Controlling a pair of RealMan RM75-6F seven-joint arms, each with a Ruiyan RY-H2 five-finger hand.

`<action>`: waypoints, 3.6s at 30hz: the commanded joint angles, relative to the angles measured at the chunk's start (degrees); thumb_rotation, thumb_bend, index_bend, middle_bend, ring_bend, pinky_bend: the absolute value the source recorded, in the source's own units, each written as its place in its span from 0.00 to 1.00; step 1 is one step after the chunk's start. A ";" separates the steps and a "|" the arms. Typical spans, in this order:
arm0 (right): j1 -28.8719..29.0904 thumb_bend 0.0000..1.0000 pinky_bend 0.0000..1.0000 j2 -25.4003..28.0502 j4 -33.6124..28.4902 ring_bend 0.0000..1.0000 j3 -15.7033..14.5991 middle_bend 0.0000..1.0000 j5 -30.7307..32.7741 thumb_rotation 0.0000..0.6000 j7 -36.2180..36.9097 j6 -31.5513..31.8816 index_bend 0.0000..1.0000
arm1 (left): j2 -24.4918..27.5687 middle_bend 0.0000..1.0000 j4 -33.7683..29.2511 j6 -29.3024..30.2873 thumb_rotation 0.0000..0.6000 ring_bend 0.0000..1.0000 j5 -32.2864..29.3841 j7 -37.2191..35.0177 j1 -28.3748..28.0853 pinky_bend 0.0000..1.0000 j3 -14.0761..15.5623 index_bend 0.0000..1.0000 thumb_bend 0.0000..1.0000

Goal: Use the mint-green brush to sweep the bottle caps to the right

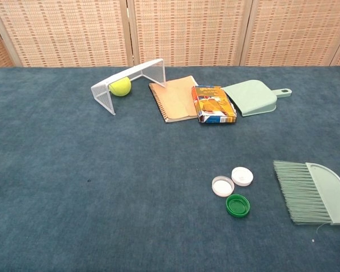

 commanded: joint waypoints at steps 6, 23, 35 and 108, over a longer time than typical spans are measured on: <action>0.16 0.57 0.00 4.95 -3.73 0.52 -0.72 0.85 -2.01 1.00 -1.69 1.92 0.97 | -0.07 0.00 -0.01 -0.07 1.00 0.00 -0.09 0.23 0.02 0.07 -0.03 0.00 0.46; 3.28 0.58 0.00 18.94 -36.76 0.53 0.23 0.86 -11.80 1.00 -28.84 2.20 0.98 | -0.25 0.00 -0.19 -0.19 1.00 0.00 0.03 0.29 -0.07 0.07 -0.01 0.00 0.46; 9.24 0.58 0.00 5.13 -50.23 0.57 6.02 0.86 -0.20 1.00 -69.07 -11.20 0.98 | 0.88 0.00 0.42 -0.29 1.00 0.00 -0.88 -3.73 -0.63 0.07 -0.57 0.00 0.45; 21.84 0.60 0.00 7.61 -13.82 0.60 -2.45 0.87 34.61 1.00 -70.50 -2.23 0.99 | -2.55 0.00 2.49 -7.29 1.00 0.00 -7.65 0.94 -3.03 0.07 -1.97 0.00 0.45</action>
